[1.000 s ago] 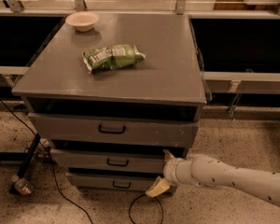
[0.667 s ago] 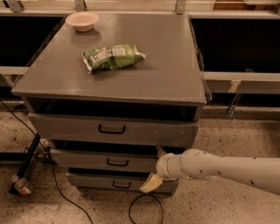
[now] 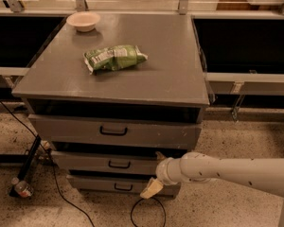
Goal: Open middle drawer
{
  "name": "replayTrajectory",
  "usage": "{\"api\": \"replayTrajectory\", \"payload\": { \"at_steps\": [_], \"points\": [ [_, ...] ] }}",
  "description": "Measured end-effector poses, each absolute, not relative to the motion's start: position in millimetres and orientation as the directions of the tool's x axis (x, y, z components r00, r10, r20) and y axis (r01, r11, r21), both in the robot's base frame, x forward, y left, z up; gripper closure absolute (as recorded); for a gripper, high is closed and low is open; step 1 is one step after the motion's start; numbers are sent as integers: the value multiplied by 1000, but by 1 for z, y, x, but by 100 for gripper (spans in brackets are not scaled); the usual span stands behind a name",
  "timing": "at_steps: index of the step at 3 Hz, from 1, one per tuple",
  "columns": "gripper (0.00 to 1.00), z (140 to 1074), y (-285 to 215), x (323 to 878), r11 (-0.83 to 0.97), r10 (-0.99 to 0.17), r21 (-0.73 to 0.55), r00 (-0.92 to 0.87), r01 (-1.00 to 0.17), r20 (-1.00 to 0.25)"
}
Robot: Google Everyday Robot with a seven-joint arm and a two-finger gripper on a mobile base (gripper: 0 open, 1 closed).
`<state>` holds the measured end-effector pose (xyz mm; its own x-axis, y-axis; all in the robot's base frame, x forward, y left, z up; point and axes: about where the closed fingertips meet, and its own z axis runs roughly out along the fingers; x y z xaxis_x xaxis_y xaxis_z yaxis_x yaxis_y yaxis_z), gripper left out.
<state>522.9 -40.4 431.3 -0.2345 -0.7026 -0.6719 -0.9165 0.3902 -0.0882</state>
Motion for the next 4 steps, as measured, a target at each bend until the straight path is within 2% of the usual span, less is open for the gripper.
{"api": "replayTrajectory", "payload": {
  "at_steps": [1, 2, 4],
  "points": [
    [0, 430, -29, 535, 360, -707, -75, -220, -930, -672],
    [0, 432, -42, 520, 363, -688, -51, -231, -930, -688],
    [0, 431, -36, 531, 371, -675, -47, -235, -927, -700]
  ]
}}
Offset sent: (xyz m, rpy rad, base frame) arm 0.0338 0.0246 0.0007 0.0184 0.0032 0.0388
